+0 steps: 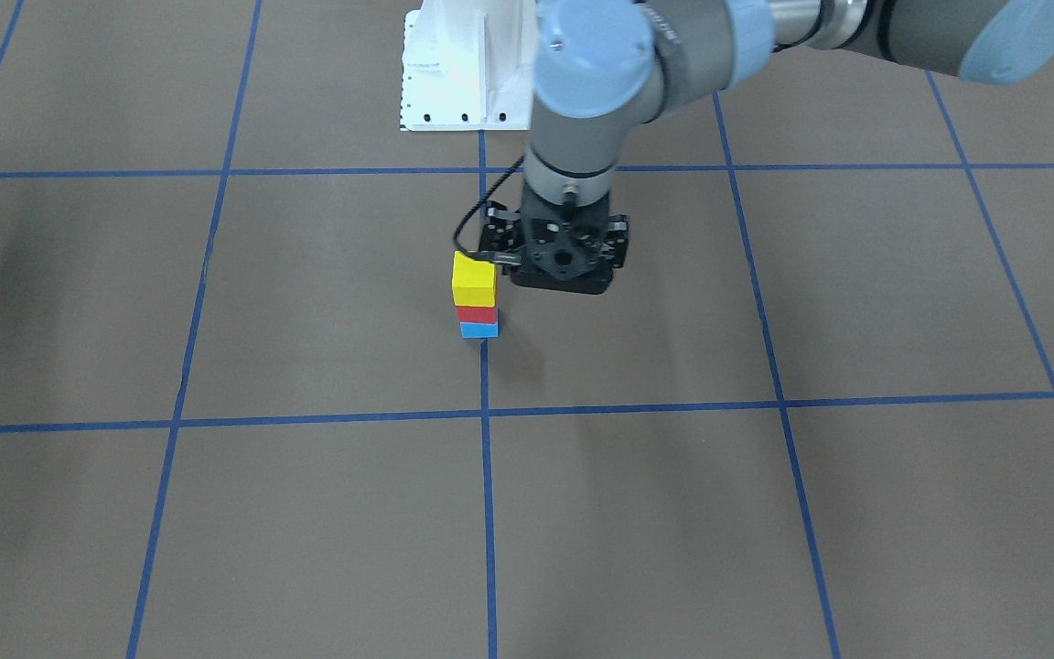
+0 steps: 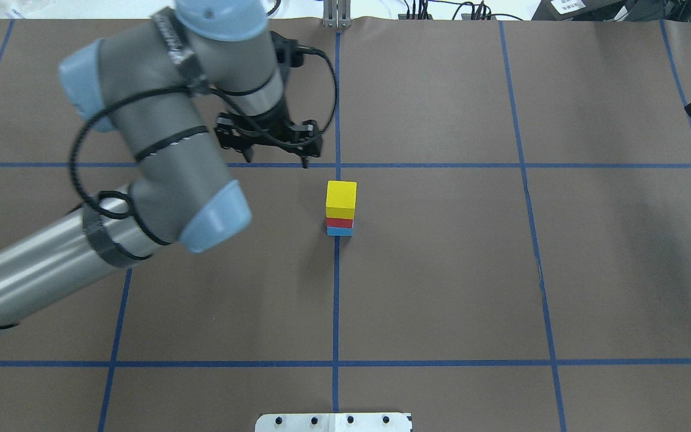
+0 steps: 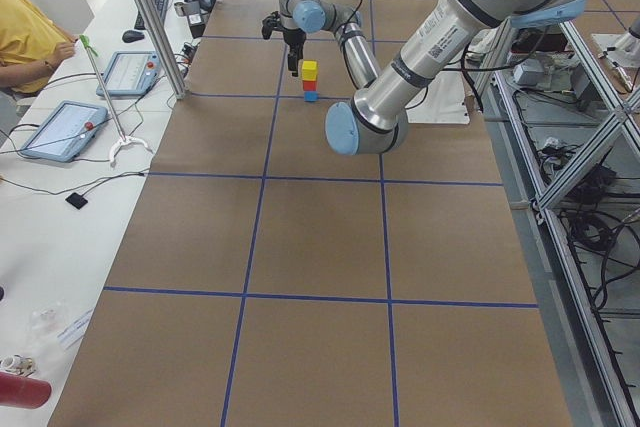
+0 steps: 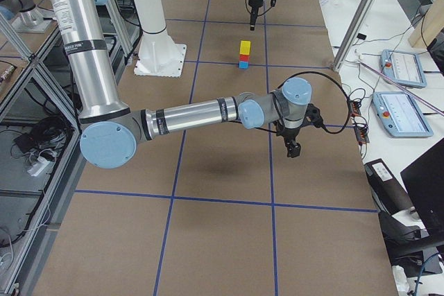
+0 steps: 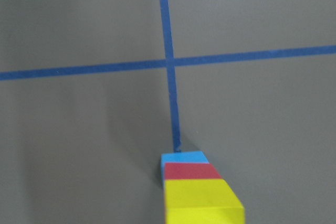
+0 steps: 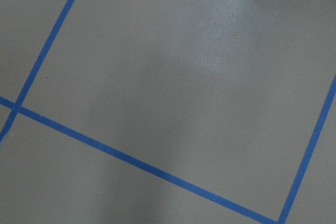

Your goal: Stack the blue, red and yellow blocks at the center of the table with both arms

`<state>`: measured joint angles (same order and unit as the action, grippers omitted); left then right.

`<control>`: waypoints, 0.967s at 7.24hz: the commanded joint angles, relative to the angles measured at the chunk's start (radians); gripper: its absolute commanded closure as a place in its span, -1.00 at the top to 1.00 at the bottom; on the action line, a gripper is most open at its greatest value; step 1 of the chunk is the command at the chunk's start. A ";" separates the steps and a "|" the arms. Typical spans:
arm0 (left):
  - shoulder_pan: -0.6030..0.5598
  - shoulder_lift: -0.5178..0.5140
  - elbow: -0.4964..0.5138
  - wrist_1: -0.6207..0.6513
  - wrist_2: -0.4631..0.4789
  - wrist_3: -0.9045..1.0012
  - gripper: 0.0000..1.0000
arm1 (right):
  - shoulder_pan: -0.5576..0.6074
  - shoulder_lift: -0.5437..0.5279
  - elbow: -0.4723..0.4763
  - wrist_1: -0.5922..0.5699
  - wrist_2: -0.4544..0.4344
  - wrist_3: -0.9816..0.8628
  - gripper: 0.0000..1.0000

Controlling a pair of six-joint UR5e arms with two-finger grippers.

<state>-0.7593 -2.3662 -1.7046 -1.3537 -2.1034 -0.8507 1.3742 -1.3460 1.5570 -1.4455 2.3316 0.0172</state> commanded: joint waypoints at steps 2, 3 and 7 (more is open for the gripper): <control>-0.376 0.431 -0.155 -0.008 -0.188 0.650 0.98 | 0.002 -0.012 0.002 -0.001 -0.005 0.033 0.99; -0.503 0.514 -0.129 -0.010 -0.201 0.840 0.99 | 0.002 -0.018 0.000 -0.001 -0.005 0.033 0.99; -0.710 0.863 -0.049 -0.202 -0.162 0.924 0.99 | 0.017 -0.033 0.006 0.000 -0.003 0.032 0.99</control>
<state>-1.4335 -1.6004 -1.7612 -1.4480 -2.2652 0.0688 1.3877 -1.3747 1.5621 -1.4452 2.3296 0.0492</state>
